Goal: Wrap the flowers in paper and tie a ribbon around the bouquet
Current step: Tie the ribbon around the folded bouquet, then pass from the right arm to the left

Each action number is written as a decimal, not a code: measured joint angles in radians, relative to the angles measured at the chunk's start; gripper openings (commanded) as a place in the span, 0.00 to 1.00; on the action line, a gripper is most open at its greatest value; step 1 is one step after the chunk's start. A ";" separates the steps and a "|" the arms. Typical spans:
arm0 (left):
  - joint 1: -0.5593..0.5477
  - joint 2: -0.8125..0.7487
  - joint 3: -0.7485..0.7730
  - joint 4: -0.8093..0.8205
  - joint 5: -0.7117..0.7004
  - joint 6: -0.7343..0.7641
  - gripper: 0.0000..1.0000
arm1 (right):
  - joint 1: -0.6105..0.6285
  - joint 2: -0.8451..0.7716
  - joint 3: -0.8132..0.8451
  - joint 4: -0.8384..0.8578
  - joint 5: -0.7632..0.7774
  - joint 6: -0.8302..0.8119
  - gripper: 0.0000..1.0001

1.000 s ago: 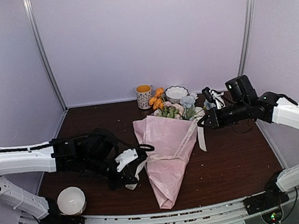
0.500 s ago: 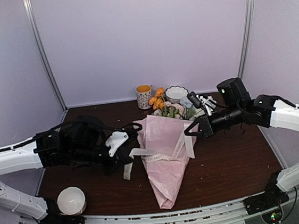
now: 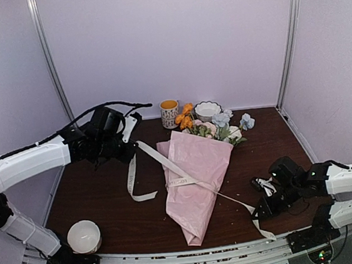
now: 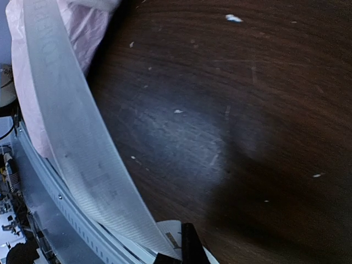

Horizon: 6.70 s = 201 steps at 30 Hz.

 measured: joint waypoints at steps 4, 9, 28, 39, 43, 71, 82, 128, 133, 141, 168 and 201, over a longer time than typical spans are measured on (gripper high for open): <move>0.051 0.058 0.018 0.014 -0.017 0.000 0.00 | -0.024 -0.073 -0.002 -0.092 0.123 0.039 0.00; 0.108 0.091 -0.007 0.023 -0.024 -0.014 0.00 | -0.156 -0.203 -0.006 -0.147 0.212 0.088 0.00; 0.192 0.077 -0.248 0.047 0.019 -0.124 0.00 | -0.843 -0.219 -0.032 -0.026 0.010 0.049 0.00; 0.042 -0.082 -0.200 0.129 0.232 -0.020 0.00 | -0.462 -0.192 0.058 0.067 -0.076 0.016 0.00; -0.060 -0.082 -0.138 0.153 0.281 0.012 0.00 | -0.300 -0.183 0.126 0.142 -0.101 0.009 0.00; -0.189 -0.227 -0.070 0.217 0.499 0.079 0.00 | -0.001 -0.101 0.266 0.412 -0.306 -0.014 0.00; -0.206 -0.305 -0.187 0.138 0.475 0.040 0.00 | -0.003 -0.022 0.371 0.332 -0.167 -0.084 0.00; 0.149 0.241 0.237 0.105 0.140 0.079 0.00 | 0.436 0.209 0.107 0.182 0.079 0.012 0.00; 0.188 0.188 0.053 0.108 0.104 0.037 0.00 | 0.185 0.107 0.048 0.114 0.202 0.081 0.00; 0.235 0.070 -0.188 0.090 0.050 -0.066 0.00 | -0.303 -0.237 -0.166 0.048 0.280 0.217 0.00; 0.336 -0.336 -0.689 0.146 0.214 -0.416 0.00 | -1.235 -0.058 -0.012 0.071 0.195 -0.003 0.00; -0.211 -0.106 -0.092 0.322 0.379 -0.038 0.69 | -0.122 -0.158 0.566 0.177 0.200 -0.176 0.00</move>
